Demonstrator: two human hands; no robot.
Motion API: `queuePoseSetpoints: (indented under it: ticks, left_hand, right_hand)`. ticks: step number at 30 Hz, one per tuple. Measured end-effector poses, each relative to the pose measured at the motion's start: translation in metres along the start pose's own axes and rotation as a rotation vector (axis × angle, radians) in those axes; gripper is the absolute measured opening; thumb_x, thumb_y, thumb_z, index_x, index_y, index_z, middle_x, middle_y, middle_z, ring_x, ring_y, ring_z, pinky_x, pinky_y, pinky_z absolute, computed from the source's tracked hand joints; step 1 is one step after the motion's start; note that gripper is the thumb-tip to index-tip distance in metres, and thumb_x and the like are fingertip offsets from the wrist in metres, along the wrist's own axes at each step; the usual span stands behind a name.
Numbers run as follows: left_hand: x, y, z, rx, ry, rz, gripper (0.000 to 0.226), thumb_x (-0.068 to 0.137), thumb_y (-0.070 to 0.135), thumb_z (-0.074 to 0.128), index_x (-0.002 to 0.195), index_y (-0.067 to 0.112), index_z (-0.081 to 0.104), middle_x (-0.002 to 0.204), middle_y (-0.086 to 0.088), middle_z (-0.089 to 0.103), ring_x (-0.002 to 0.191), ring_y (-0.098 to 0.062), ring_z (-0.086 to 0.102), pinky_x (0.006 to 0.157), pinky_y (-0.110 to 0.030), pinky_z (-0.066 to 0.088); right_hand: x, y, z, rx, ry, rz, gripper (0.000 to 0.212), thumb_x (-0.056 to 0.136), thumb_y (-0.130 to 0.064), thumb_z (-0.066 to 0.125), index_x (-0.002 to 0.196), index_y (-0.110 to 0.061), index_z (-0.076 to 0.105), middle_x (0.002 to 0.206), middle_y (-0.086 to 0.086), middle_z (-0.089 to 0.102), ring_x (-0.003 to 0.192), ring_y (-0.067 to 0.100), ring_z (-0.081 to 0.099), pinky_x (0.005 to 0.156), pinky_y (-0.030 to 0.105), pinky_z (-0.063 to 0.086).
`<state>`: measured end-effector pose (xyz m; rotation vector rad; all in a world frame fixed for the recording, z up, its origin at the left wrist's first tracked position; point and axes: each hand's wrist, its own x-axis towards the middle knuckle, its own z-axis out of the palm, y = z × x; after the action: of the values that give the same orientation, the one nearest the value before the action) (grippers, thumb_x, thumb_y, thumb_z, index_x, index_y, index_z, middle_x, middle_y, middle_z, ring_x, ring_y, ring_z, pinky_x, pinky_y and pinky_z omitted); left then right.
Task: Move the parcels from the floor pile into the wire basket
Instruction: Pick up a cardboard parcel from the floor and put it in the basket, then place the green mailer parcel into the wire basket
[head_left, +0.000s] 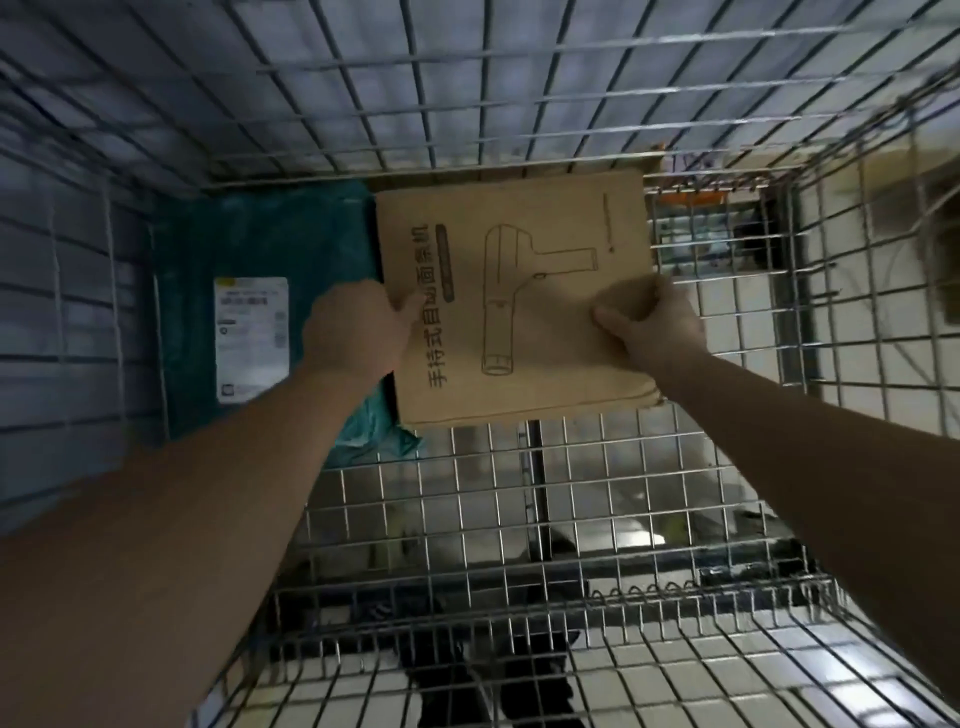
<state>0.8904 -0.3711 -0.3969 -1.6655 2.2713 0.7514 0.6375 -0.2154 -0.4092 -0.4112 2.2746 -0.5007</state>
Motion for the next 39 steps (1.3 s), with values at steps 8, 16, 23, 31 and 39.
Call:
queuePoseSetpoints:
  ticks: [8, 16, 23, 31, 39]
  left_hand:
    - [-0.064, 0.05, -0.134, 0.078, -0.004, 0.134, 0.029, 0.096, 0.053, 0.059, 0.099, 0.025, 0.067, 0.082, 0.004, 0.069, 0.071, -0.019, 0.062, 0.059, -0.029, 0.05]
    - [-0.212, 0.178, -0.389, 0.312, -0.114, 0.44, 0.047, 0.089, 0.074, 0.047, 0.098, 0.031, 0.064, 0.082, 0.014, 0.059, 0.083, -0.011, 0.061, 0.061, -0.027, 0.048]
    - [-0.39, 0.284, -0.541, 0.531, 0.02, 0.693, 0.063, 0.089, 0.077, 0.049, 0.134, 0.033, 0.059, 0.12, 0.002, 0.068, 0.105, -0.02, 0.064, 0.083, -0.03, 0.05]
    - [-0.558, 0.398, -0.544, 0.58, 0.129, 0.973, 0.061, 0.088, 0.077, 0.048, 0.128, 0.032, 0.059, 0.119, 0.002, 0.069, 0.101, -0.021, 0.064, 0.076, -0.032, 0.046]
    - [-0.716, 0.526, -0.472, 0.505, 0.143, 1.123, 0.061, 0.088, 0.075, 0.05, 0.131, 0.033, 0.06, 0.131, 0.0, 0.066, 0.113, -0.024, 0.061, 0.086, -0.036, 0.048]
  right_hand:
    - [-0.088, -0.107, -0.126, -0.414, -0.258, -0.284, 0.076, 0.092, -0.05, 0.073, 0.155, -0.021, 0.044, 0.151, 0.009, 0.055, 0.133, 0.029, 0.057, 0.109, 0.041, 0.048]
    - [-0.296, -0.208, -0.365, -0.767, -0.193, -0.371, 0.041, 0.11, -0.041, 0.04, 0.136, -0.017, 0.061, 0.128, 0.014, 0.069, 0.113, 0.031, 0.064, 0.089, 0.036, 0.049]
    - [-0.514, -0.214, -0.497, -0.588, -0.046, -0.32, 0.063, 0.1, -0.063, 0.05, 0.149, -0.023, 0.048, 0.143, 0.012, 0.062, 0.118, 0.028, 0.065, 0.108, 0.046, 0.05]
    - [-0.665, -0.104, -0.625, -0.464, 0.199, -0.195, 0.066, 0.094, -0.069, 0.055, 0.147, -0.03, 0.049, 0.139, 0.003, 0.06, 0.112, 0.022, 0.06, 0.097, 0.037, 0.053]
    - [-0.784, 0.068, -0.728, -0.503, 0.357, -0.058, 0.061, 0.097, -0.066, 0.054, 0.143, -0.026, 0.052, 0.132, 0.003, 0.063, 0.112, 0.023, 0.062, 0.098, 0.042, 0.055]
